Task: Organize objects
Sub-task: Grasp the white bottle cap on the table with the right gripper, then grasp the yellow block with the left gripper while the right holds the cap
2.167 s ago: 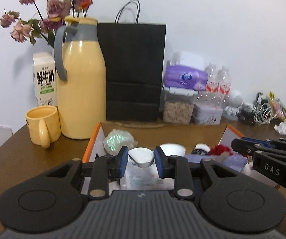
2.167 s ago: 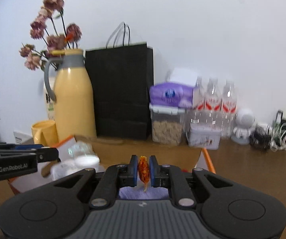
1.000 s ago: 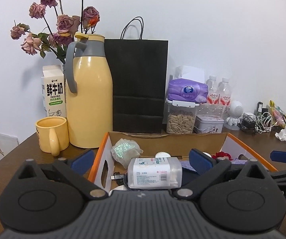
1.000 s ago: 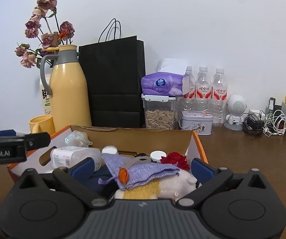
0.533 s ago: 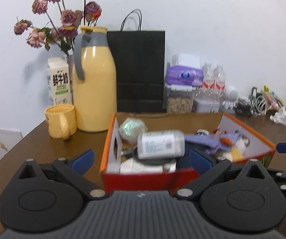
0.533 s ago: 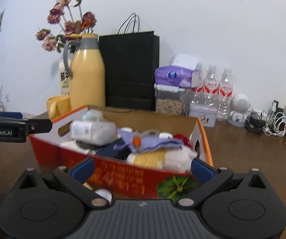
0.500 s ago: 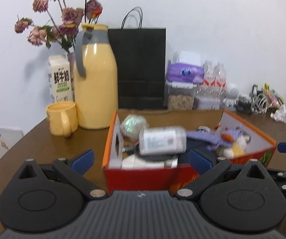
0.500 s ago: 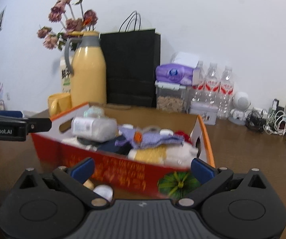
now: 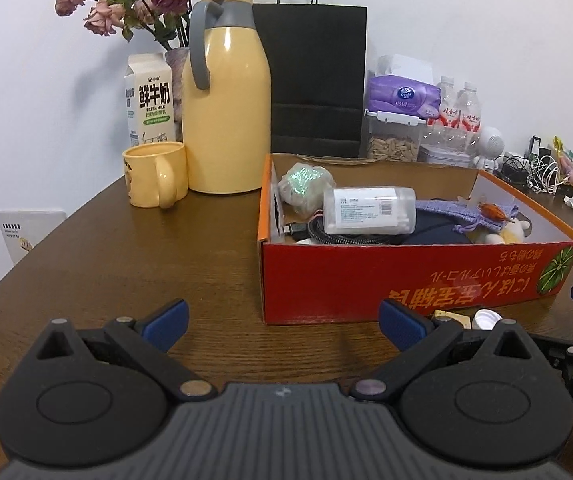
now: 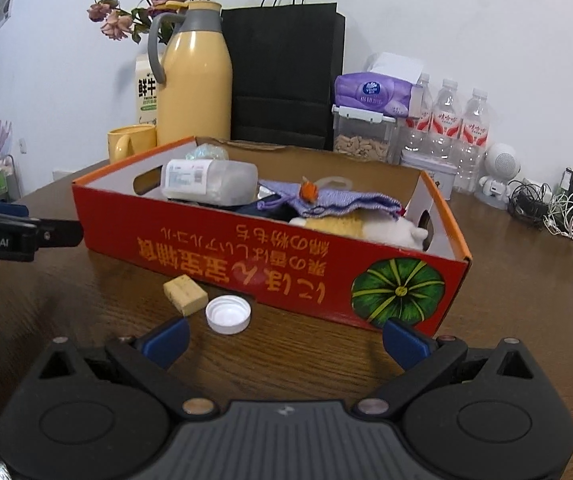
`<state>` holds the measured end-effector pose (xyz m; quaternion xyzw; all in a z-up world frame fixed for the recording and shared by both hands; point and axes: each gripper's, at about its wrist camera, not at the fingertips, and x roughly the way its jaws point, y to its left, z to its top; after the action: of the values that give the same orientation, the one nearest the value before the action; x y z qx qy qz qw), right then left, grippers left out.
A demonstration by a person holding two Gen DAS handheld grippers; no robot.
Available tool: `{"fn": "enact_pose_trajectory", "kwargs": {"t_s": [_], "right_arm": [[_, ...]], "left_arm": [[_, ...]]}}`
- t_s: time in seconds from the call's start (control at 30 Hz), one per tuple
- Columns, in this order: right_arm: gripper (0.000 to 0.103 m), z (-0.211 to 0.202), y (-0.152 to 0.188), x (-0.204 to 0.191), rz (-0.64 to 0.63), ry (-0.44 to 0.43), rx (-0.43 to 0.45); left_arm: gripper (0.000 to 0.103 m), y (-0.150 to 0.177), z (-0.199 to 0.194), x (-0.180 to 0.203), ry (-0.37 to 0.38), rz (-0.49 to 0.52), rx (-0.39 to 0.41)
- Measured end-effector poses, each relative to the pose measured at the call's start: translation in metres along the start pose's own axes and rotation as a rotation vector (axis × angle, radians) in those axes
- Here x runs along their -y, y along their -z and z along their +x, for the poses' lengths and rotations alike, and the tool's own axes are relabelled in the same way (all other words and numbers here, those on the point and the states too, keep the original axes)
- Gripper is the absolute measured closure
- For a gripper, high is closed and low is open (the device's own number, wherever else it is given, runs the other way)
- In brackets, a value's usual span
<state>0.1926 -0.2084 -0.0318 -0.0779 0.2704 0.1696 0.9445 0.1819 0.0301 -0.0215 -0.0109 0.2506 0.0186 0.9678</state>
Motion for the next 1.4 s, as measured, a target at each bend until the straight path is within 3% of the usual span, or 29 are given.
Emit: {"fn": "enact_pose_trajectory", "kwargs": {"t_s": [0.17, 0.3, 0.43, 0.77, 0.87, 1.4], "right_arm": [[0.007, 0.005, 0.0, -0.003, 0.011, -0.004, -0.015], [0.028, 0.011, -0.002, -0.007, 0.019, -0.023, -0.028], [0.041, 0.018, -0.007, -0.014, 0.021, -0.052, -0.044], [0.059, 0.035, -0.013, -0.019, 0.038, -0.082, -0.076], [0.075, 0.035, -0.013, -0.02, 0.031, -0.1, -0.071], [0.076, 0.021, -0.011, -0.018, 0.024, -0.071, -0.012]], "left_arm": [[0.0, 0.001, 0.0, -0.002, 0.006, -0.007, 0.003], [0.0, 0.0, -0.001, -0.002, 0.013, -0.012, 0.004], [0.0, 0.0, -0.003, -0.002, 0.018, -0.013, 0.005], [0.0, 0.001, -0.003, 0.0, 0.023, -0.009, 0.003], [0.0, 0.001, -0.003, 0.0, 0.021, -0.008, 0.002], [0.0, 0.005, 0.004, 0.003, 0.016, 0.004, -0.025]]}}
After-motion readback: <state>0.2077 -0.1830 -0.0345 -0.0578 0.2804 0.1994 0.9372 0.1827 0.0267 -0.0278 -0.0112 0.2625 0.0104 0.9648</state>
